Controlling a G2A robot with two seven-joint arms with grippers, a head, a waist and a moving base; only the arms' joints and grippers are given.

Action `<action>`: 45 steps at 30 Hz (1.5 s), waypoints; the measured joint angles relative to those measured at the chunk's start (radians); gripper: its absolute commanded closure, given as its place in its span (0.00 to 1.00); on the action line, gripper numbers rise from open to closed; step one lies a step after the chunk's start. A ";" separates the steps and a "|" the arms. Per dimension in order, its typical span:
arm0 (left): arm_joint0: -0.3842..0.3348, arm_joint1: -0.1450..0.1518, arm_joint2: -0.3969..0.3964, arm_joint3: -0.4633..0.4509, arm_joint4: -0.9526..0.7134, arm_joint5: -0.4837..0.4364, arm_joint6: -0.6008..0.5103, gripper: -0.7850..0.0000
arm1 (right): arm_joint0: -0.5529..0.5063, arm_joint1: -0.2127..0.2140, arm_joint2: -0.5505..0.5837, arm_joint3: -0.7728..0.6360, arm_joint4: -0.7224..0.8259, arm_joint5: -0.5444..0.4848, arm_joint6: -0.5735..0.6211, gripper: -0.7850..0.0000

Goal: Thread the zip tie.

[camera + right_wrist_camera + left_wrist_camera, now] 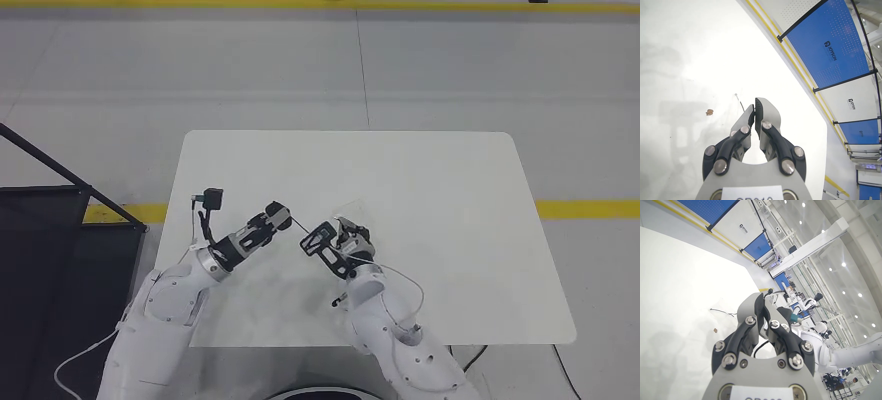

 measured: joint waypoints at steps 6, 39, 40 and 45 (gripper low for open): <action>-0.025 0.005 0.047 -0.012 0.044 0.005 -0.086 1.00 | -0.147 0.034 0.128 -0.178 0.044 -0.064 -0.189 1.00; -0.197 0.017 0.216 0.052 0.035 0.012 -0.387 1.00 | -0.420 0.106 0.396 -0.396 0.058 -0.292 -0.785 1.00; -0.211 0.017 0.221 0.071 0.008 -0.004 -0.405 1.00 | -0.427 0.108 0.403 -0.395 0.056 -0.292 -0.813 1.00; -0.300 0.015 0.259 0.178 -0.111 -0.064 -0.501 1.00 | -0.467 0.118 0.443 -0.393 0.065 -0.290 -0.961 1.00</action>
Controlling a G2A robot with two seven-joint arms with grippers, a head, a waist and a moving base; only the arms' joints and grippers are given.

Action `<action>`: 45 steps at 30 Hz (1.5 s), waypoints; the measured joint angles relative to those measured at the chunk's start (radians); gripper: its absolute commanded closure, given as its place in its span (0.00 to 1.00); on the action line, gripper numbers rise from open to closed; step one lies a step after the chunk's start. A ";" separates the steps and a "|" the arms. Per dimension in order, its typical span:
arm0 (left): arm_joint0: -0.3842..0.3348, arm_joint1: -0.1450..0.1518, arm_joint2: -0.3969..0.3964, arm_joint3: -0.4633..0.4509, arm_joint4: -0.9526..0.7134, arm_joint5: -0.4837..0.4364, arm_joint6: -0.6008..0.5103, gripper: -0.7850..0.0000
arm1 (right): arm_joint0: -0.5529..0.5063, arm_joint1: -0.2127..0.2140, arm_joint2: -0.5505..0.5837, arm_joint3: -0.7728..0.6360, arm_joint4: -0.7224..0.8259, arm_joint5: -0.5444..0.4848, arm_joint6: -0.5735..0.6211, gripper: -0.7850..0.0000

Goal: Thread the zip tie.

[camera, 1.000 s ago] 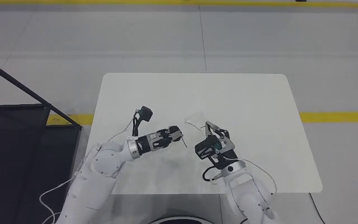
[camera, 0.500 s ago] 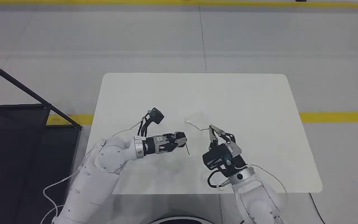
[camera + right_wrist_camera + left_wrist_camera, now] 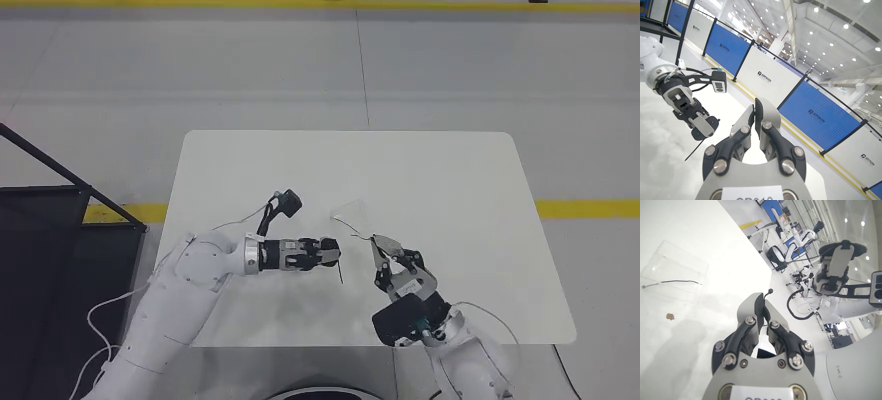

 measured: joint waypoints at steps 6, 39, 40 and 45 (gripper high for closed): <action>-0.077 -0.007 0.056 0.084 -0.090 -0.006 -0.064 1.00 | -0.018 0.013 0.029 0.007 -0.023 -0.041 -0.119 1.00; -0.169 -0.004 0.165 0.185 -0.224 -0.036 -0.107 1.00 | -0.008 0.021 -0.072 -0.011 -0.231 0.095 0.024 1.00; -0.170 -0.004 0.166 0.185 -0.224 -0.037 -0.106 1.00 | -0.007 0.021 -0.074 -0.011 -0.232 0.098 0.029 1.00; -0.171 -0.001 0.171 0.183 -0.228 -0.039 -0.104 1.00 | -0.003 0.021 -0.080 -0.009 -0.232 0.106 0.042 1.00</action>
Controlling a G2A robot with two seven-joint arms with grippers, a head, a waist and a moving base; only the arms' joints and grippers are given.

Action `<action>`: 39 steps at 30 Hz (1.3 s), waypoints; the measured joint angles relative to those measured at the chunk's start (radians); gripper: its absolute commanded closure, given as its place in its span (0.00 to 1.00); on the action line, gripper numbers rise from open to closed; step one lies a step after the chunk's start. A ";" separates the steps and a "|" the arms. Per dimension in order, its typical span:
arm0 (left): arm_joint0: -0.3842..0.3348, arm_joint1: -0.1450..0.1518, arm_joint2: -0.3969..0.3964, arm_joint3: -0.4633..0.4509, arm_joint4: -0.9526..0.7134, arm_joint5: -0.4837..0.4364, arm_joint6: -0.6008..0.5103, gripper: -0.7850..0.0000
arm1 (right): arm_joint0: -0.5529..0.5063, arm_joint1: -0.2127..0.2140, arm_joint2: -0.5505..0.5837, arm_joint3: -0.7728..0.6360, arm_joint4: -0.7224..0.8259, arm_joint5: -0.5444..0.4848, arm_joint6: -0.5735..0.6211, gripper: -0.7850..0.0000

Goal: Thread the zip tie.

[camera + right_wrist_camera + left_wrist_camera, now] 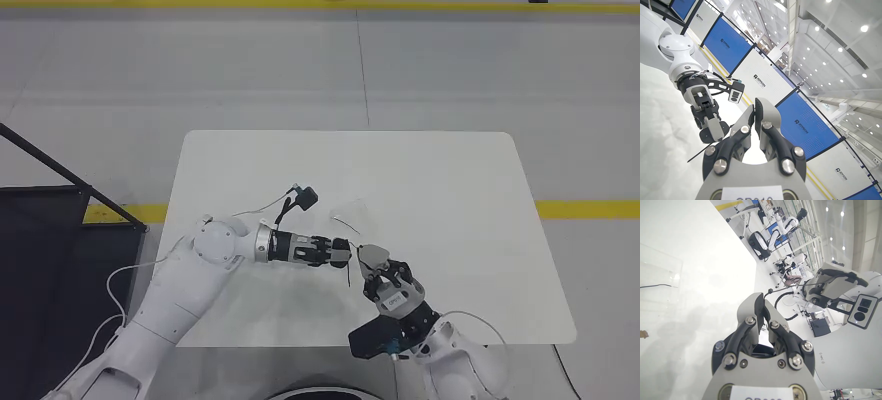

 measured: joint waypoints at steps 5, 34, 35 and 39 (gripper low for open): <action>-0.001 0.003 0.004 -0.002 -0.001 -0.001 0.001 1.00 | 0.001 0.001 -0.002 0.000 0.002 0.008 0.008 1.00; 0.002 0.019 0.008 -0.020 -0.010 -0.007 0.020 1.00 | 0.020 0.009 -0.024 0.000 -0.061 -0.023 0.045 1.00; 0.003 0.020 0.008 -0.021 -0.010 -0.006 0.021 1.00 | 0.018 0.009 -0.023 -0.001 -0.058 -0.015 0.044 1.00; 0.003 0.022 0.011 -0.022 -0.010 0.000 0.023 1.00 | 0.008 0.010 -0.022 -0.003 -0.054 0.016 0.031 1.00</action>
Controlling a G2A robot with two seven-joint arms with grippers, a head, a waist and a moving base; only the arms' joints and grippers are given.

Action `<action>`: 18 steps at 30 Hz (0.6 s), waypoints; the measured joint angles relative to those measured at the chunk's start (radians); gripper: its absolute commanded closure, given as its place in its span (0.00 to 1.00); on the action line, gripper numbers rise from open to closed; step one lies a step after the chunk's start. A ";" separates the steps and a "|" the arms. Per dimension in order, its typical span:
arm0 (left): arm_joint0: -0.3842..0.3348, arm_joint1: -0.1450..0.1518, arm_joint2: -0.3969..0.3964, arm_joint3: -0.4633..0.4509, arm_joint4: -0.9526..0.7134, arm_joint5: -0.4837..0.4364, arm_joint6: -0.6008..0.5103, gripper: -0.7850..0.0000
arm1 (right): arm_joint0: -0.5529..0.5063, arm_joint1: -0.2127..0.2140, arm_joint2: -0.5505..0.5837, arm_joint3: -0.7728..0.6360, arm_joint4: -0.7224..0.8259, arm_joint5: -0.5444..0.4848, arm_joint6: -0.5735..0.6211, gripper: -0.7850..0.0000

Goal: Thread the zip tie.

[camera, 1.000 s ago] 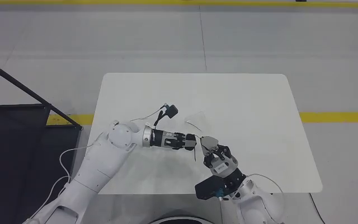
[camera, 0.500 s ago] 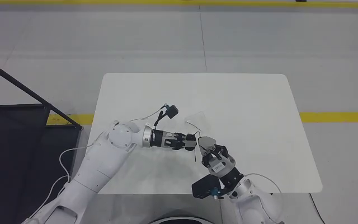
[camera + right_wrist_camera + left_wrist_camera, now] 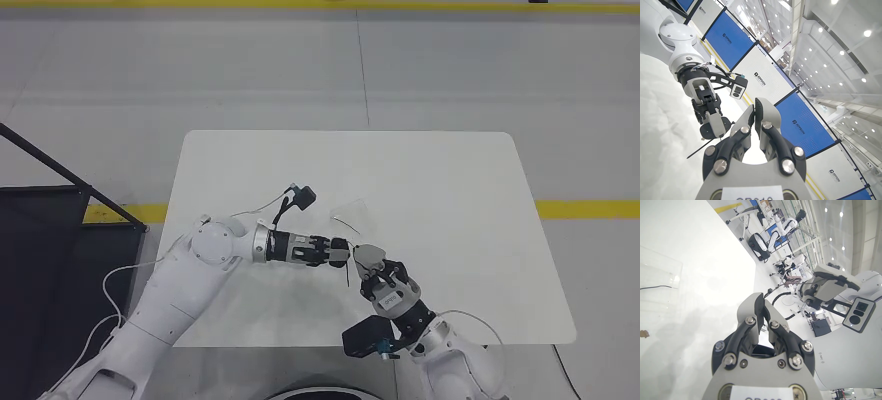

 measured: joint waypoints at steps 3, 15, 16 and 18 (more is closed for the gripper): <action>-0.002 0.001 0.003 0.000 0.001 0.004 0.001 1.00 | -0.006 0.001 0.001 -0.001 0.001 0.010 -0.006 1.00; -0.013 0.000 0.021 0.011 -0.002 0.011 0.010 1.00 | -0.015 0.003 0.000 -0.001 0.009 0.050 -0.026 1.00; -0.014 0.000 0.023 0.012 -0.002 0.012 0.010 1.00 | -0.016 0.003 0.000 -0.001 0.008 0.052 -0.028 1.00; -0.015 0.000 0.025 0.013 -0.003 0.014 0.011 1.00 | -0.018 0.004 -0.001 -0.001 0.007 0.057 -0.029 1.00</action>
